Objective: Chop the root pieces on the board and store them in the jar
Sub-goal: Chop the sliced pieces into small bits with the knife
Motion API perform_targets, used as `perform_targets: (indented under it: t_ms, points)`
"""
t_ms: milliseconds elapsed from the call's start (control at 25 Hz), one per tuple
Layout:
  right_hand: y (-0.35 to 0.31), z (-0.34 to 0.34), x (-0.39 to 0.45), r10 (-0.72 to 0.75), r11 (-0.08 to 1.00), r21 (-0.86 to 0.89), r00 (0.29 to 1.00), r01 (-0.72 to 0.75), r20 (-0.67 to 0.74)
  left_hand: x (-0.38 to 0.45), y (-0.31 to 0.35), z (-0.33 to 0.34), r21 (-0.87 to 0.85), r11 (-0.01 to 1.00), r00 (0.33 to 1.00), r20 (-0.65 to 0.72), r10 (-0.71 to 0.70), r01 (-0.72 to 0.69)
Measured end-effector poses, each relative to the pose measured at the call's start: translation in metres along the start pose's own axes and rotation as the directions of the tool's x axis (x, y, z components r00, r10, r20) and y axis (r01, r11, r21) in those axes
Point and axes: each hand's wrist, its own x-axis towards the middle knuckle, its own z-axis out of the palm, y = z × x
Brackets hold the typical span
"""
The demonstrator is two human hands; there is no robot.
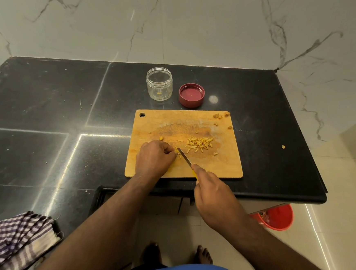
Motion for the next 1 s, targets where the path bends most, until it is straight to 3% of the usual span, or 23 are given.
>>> perform_targets:
  t_ms: [440,680,1000]
  points:
    - [0.001,0.006,0.002,0.004,1.000,-0.032,0.998,-0.002,0.070,0.000,0.002,-0.003,-0.018,1.000,1.000,-0.012,-0.012,0.012]
    - [0.002,0.000,-0.004,-0.003,1.000,0.025,1.000,0.003,-0.008,-0.001,0.002,-0.003,-0.036,0.999,1.000,-0.001,-0.028,0.028]
    - [0.002,0.008,0.018,-0.013,1.000,-0.021,0.998,0.014,0.054,-0.002,0.005,-0.006,-0.042,0.999,1.000,0.002,-0.031,0.031]
